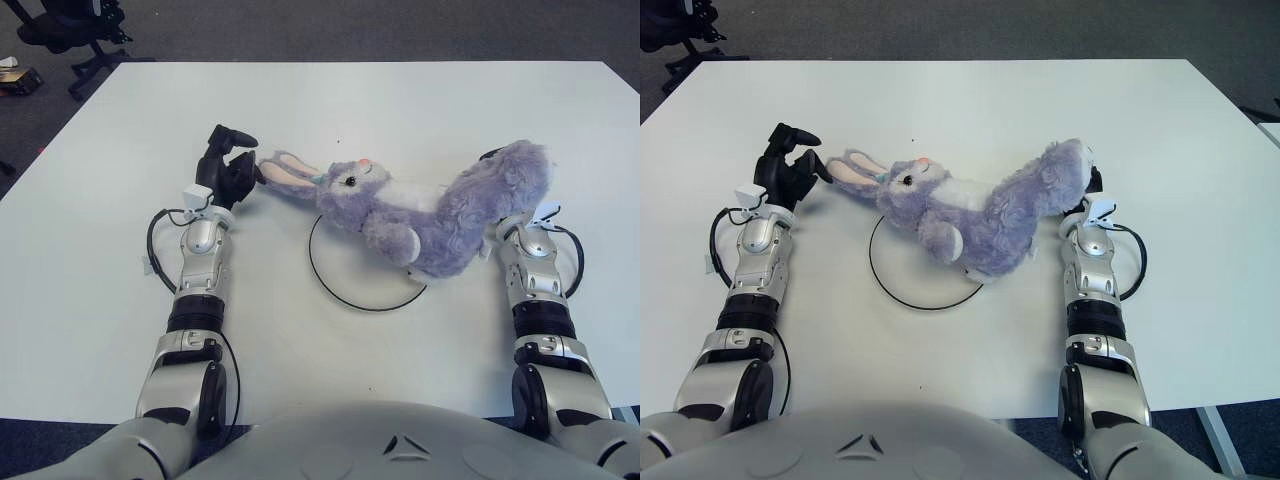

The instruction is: Put the doll into the plate.

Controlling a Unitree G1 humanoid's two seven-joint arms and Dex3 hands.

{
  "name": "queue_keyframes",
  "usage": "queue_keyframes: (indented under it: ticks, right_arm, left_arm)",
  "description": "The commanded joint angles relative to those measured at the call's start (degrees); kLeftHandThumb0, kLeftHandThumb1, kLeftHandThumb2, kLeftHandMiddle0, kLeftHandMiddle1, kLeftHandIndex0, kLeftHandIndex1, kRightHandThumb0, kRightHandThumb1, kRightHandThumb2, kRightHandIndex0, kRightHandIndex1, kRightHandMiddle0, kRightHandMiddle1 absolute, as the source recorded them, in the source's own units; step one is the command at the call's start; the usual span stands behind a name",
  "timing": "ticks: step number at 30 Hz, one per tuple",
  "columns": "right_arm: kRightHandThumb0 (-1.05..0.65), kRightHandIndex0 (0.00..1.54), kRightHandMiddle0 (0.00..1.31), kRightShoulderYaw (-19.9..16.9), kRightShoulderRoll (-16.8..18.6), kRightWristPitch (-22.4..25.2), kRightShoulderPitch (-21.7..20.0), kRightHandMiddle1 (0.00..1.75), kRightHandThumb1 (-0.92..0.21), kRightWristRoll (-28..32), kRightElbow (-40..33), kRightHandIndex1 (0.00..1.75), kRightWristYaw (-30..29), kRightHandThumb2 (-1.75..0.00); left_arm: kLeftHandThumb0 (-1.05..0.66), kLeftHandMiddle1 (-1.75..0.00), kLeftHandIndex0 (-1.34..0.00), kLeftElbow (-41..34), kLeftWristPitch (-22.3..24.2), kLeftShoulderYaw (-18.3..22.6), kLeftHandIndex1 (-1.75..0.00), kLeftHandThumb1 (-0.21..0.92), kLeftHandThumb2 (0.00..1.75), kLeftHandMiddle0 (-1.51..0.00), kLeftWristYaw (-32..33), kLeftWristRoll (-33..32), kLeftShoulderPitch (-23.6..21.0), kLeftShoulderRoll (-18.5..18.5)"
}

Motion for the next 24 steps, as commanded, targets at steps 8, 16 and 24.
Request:
queue_keyframes:
  ticks: [8,16,24]
  right_arm:
    - [-0.37,0.83,0.30,0.1,0.7,-1.2,1.7,1.75,-0.77,-0.8,2.7,1.75,-0.8,-0.71]
    - [-0.37,0.84,0.31,0.2,0.9,-2.4,1.7,1.75,-0.75,-0.9,3.2,1.75,-1.4,-0.74]
    - [-0.37,0.85,0.31,0.4,1.0,-2.7,1.7,1.75,-0.74,-0.9,3.1,1.75,-1.7,-0.75]
  left_arm:
    - [-0.35,-1.75,-0.33,2.6,4.7,0.5,-1.61,0.92,0.39,-0.91,1.3,-0.7,2.2,-0.8]
    - [-0.35,-1.75,-0.29,1.1,8.6,0.4,-1.66,0.92,0.43,-0.90,1.9,-0.4,2.2,-0.5]
    - [-0.35,-1.75,-0.28,0.2,10.0,0.1,-1.68,0.92,0.44,-0.88,2.2,0.1,2.4,-0.4]
